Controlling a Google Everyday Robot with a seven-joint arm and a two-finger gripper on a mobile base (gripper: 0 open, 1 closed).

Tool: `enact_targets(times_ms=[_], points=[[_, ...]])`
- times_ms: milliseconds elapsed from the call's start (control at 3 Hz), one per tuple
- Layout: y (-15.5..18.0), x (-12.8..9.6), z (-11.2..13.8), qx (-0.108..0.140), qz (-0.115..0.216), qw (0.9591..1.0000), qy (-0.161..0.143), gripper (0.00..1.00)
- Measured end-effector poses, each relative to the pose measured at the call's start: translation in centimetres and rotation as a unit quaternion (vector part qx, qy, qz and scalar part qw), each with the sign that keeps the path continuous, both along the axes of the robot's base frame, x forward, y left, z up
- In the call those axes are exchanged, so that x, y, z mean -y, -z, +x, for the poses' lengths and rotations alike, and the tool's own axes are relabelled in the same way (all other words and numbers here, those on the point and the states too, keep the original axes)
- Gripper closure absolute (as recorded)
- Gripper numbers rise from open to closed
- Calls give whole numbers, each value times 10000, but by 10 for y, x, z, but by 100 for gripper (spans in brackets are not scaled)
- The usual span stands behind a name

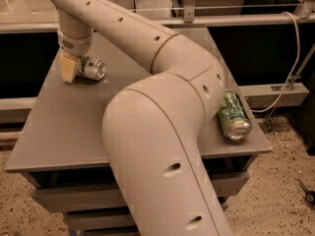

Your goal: Pick 7up can

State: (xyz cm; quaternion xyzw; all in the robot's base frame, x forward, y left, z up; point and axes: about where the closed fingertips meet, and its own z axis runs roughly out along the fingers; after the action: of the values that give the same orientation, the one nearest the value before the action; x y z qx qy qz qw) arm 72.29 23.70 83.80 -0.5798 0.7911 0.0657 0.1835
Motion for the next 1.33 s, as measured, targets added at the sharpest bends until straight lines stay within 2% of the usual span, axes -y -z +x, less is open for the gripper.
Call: enact_targets(times_ms=[333,667,1000,1333], points=[[-14,0,1,163,-52,9999,-23,64],[-48,6,-7,440,270,9986,-152,87],[-81,11,-28,626,881,9936,-342,100],[-102,18,-63,593,1951,9776,-513,100]])
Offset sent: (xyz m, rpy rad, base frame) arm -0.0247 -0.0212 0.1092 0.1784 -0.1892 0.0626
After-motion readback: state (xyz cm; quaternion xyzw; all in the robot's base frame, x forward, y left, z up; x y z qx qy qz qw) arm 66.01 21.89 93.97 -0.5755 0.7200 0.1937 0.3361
